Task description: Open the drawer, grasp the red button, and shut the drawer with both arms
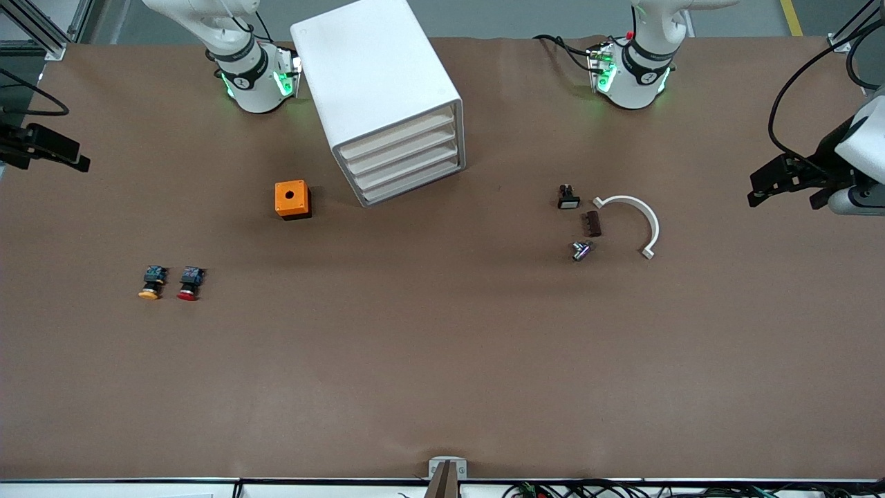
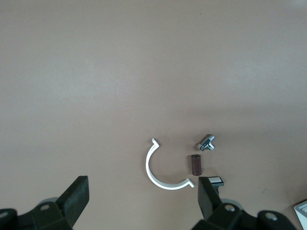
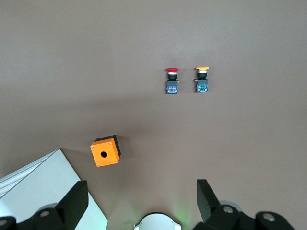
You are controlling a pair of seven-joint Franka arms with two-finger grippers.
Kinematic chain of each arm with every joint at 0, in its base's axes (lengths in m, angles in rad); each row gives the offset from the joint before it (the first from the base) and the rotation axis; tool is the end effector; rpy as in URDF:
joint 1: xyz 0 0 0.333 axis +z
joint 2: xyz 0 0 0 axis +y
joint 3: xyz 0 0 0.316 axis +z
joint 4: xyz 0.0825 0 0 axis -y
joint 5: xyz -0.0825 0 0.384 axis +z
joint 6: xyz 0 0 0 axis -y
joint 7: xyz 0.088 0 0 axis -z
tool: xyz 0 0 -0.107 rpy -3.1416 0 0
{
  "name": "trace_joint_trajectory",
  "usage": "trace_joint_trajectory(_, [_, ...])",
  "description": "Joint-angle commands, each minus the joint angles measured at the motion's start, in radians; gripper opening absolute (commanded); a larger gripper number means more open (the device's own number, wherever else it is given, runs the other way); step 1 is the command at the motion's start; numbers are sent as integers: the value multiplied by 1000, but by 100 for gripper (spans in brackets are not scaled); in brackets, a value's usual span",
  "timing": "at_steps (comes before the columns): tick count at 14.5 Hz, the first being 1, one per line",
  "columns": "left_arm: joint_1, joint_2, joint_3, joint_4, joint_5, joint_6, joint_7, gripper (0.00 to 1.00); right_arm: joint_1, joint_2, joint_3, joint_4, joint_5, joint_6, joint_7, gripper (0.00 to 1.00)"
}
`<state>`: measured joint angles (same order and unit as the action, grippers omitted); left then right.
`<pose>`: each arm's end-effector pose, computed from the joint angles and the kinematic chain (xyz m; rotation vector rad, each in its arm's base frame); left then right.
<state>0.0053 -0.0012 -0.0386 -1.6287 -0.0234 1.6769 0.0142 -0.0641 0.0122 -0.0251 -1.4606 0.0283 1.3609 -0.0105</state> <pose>0.5630 -0.0210 0.6072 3.1161 -0.0711 0.0767 0.5341 -0.0442 0.6515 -3.1015 0.1154 0.1715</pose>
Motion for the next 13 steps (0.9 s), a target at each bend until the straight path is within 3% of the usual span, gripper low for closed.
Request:
trace_joint_trajectory(1, [9,-5,-9,23,11,-25,-8,100,-7,-38,4,-12,18,-12,7,100])
trace_joint_trajectory(7, [9,-6,-9,24,11,-39,-5,100,16,-190,-3,-220,18,93,27,100])
trace_joint_trajectory(13, [9,-6,-10,24,10,-43,-5,100,9,-218,1,-253,16,112,27,100])
